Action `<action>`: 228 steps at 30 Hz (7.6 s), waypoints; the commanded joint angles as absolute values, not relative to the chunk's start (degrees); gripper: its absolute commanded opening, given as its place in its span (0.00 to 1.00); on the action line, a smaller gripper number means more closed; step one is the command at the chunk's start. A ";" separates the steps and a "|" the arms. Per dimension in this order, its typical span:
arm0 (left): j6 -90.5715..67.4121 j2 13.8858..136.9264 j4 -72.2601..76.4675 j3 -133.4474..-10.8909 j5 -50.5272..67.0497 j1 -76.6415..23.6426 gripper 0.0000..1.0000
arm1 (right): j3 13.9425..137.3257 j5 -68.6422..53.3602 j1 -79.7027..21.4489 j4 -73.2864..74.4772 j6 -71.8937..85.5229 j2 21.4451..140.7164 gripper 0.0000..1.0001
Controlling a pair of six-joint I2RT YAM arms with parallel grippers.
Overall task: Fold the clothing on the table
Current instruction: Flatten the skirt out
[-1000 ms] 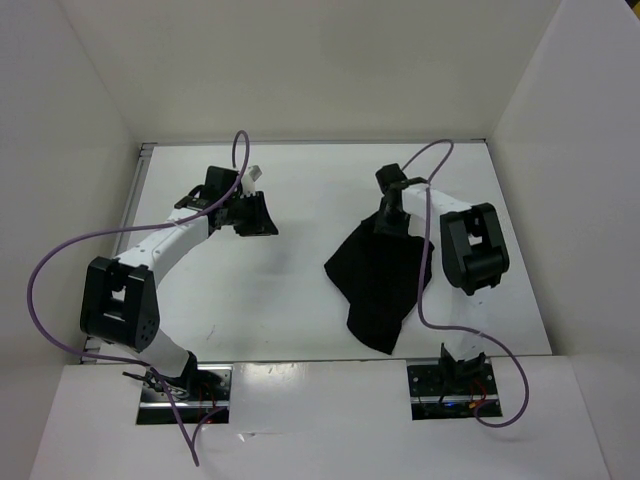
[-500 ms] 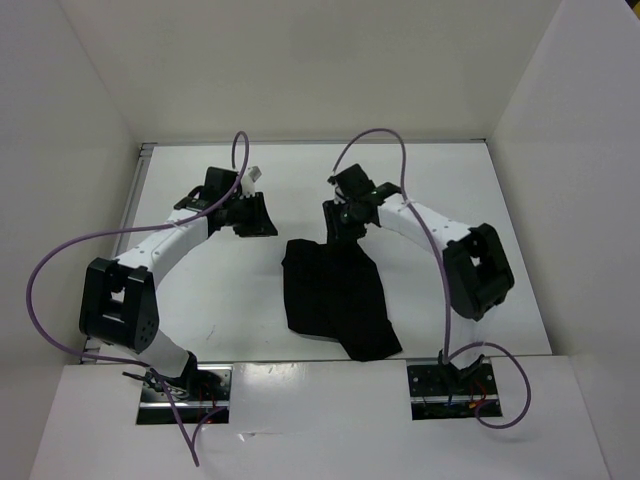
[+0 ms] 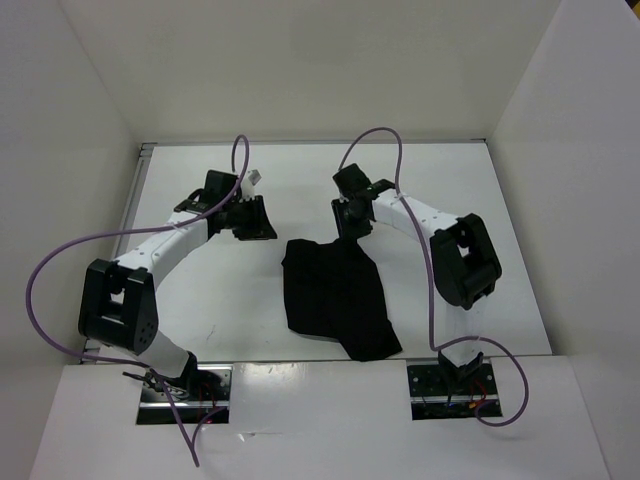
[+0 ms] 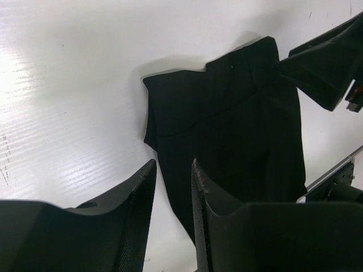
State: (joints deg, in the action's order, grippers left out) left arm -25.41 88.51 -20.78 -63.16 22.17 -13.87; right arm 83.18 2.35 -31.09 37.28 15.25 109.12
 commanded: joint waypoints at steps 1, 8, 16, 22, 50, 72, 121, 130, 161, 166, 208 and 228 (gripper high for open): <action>-24.17 86.31 -19.51 -62.75 22.24 -13.97 0.39 | 84.02 2.81 -31.38 37.62 14.68 109.07 0.43; -24.70 86.31 -19.51 -62.23 22.24 -13.97 0.39 | 85.17 1.76 -31.99 37.09 14.68 111.88 0.42; -24.70 86.31 -19.51 -62.23 22.24 -13.97 0.39 | 85.17 -0.18 -34.36 37.62 15.21 115.31 0.47; -24.70 86.31 -19.51 -62.23 22.24 -13.97 0.39 | 85.17 0.43 -35.42 37.62 16.25 116.46 0.44; -24.70 86.84 -18.98 -62.75 23.29 -13.45 0.39 | 96.41 11.42 -36.56 45.61 20.56 96.50 0.00; -29.44 77.70 -20.04 -64.69 11.25 -1.67 0.41 | 109.61 -12.13 -30.43 37.53 24.58 83.15 0.00; -36.12 68.64 -12.04 -57.83 26.10 -12.48 0.46 | 85.44 20.40 -18.90 39.55 30.41 116.72 0.00; -36.83 70.31 -10.28 -58.97 26.10 -13.62 0.47 | 83.85 17.32 -22.05 39.02 30.41 116.72 0.00; -32.00 88.51 -0.95 -59.68 26.12 -15.29 0.54 | 85.08 14.06 -33.40 40.34 29.88 118.56 0.00; -36.46 91.57 1.05 -56.25 20.14 -15.29 0.47 | 85.08 14.68 -32.17 40.34 29.88 118.56 0.00; -37.36 93.35 -9.65 -64.57 13.64 -16.70 0.00 | 85.08 20.75 -21.63 42.63 29.27 110.05 0.00; -29.79 97.29 -15.64 -95.82 17.65 -8.18 0.00 | 117.49 8.80 -14.60 45.26 20.92 102.13 0.00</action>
State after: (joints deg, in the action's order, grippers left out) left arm -33.39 98.15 -16.62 -82.83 16.53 -10.79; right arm 107.79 9.19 -17.37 45.54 23.62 104.84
